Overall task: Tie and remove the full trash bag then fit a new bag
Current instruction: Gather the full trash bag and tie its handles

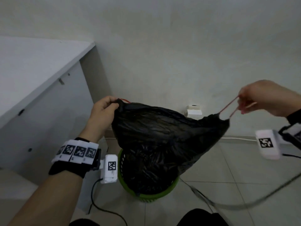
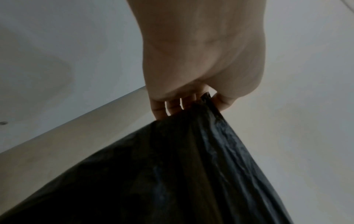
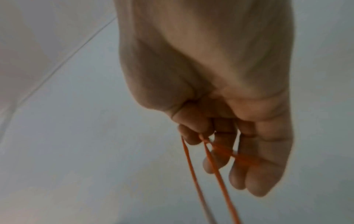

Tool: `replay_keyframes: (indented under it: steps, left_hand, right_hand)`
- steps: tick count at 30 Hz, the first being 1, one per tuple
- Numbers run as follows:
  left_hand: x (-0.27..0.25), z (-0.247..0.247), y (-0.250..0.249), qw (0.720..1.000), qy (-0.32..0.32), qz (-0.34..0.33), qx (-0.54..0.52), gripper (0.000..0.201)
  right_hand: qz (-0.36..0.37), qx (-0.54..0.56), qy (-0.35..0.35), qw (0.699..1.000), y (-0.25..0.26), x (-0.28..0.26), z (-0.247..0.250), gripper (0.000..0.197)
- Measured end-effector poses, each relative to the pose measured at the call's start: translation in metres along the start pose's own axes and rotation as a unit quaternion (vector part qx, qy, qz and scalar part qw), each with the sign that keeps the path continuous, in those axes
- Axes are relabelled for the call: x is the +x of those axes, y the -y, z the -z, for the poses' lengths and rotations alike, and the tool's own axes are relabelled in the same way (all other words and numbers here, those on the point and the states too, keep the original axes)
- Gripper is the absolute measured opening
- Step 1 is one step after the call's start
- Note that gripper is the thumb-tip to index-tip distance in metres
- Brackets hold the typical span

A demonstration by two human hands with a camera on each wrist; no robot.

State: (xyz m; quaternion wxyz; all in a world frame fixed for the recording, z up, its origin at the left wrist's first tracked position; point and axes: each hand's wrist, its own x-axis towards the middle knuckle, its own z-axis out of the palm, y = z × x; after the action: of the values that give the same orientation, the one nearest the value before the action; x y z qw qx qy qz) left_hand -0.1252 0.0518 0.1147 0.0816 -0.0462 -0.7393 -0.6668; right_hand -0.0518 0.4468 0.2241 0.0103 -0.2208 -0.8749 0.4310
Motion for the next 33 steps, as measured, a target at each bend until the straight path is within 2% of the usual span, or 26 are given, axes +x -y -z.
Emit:
replay_keyframes:
  steps: [1, 3, 5, 7, 8, 10, 12, 14, 17, 20, 23, 27, 30, 33]
  left_hand:
    - [0.0, 0.001, -0.003, 1.0, 0.006, 0.029, -0.01, 0.029]
    - [-0.001, 0.005, -0.005, 0.998, 0.03, 0.062, 0.014, 0.024]
    - [-0.004, 0.015, 0.001, 0.991, 0.072, 0.057, 0.099, 0.025]
    - [-0.006, 0.026, 0.009, 0.979, 0.097, 0.015, 0.18, 0.033]
    - [-0.006, 0.03, 0.011, 0.974, 0.094, -0.012, 0.204, 0.038]
    - [-0.006, 0.038, 0.008, 0.974, 0.064, -0.058, 0.209, 0.045]
    - [-0.004, 0.043, -0.008, 0.979, 0.023, -0.098, 0.179, 0.035]
    - [-0.003, 0.044, -0.031, 0.98, -0.002, -0.14, 0.138, 0.031]
    - [-0.003, 0.041, -0.078, 0.976, -0.039, -0.204, 0.064, 0.035]
    - [-0.006, 0.035, -0.121, 0.964, -0.063, -0.251, -0.056, 0.028]
    - [-0.008, 0.019, -0.127, 0.967, -0.022, -0.232, -0.099, 0.021]
    - [-0.018, -0.003, -0.096, 0.976, 0.054, -0.167, -0.13, 0.028]
    - [-0.03, -0.044, -0.067, 0.989, 0.065, -0.117, -0.055, 0.031]
    - [-0.049, -0.104, -0.033, 0.984, 0.131, -0.095, 0.069, 0.035]
  right_hand:
    - [0.002, 0.159, 0.027, 0.987, 0.011, -0.005, -0.006, 0.023]
    - [0.016, 0.338, 0.094, 0.936, 0.028, -0.013, -0.021, 0.016]
    - [0.04, 0.418, 0.151, 0.895, 0.037, -0.016, -0.038, 0.019]
    - [0.057, 0.46, 0.165, 0.871, 0.04, -0.014, -0.056, 0.026]
    - [0.075, 0.462, 0.154, 0.87, 0.041, -0.015, -0.067, 0.027]
    - [0.121, 0.418, 0.096, 0.895, 0.042, -0.014, -0.086, 0.025]
    - [0.172, 0.331, 0.016, 0.928, 0.039, -0.014, -0.104, 0.02]
    - [0.212, 0.265, -0.033, 0.94, 0.035, -0.014, -0.119, 0.018]
    - [0.246, 0.2, -0.049, 0.947, 0.036, -0.017, -0.135, 0.023]
    - [0.281, 0.255, -0.034, 0.925, 0.053, -0.023, -0.13, 0.025]
    - [0.3, 0.359, -0.014, 0.884, 0.064, -0.027, -0.131, 0.024]
    - [0.284, 0.373, 0.016, 0.883, 0.069, -0.032, -0.138, 0.019]
    - [0.296, 0.424, 0.04, 0.855, 0.078, -0.034, -0.124, 0.019]
    - [0.286, 0.424, 0.086, 0.855, 0.074, -0.042, -0.132, 0.014]
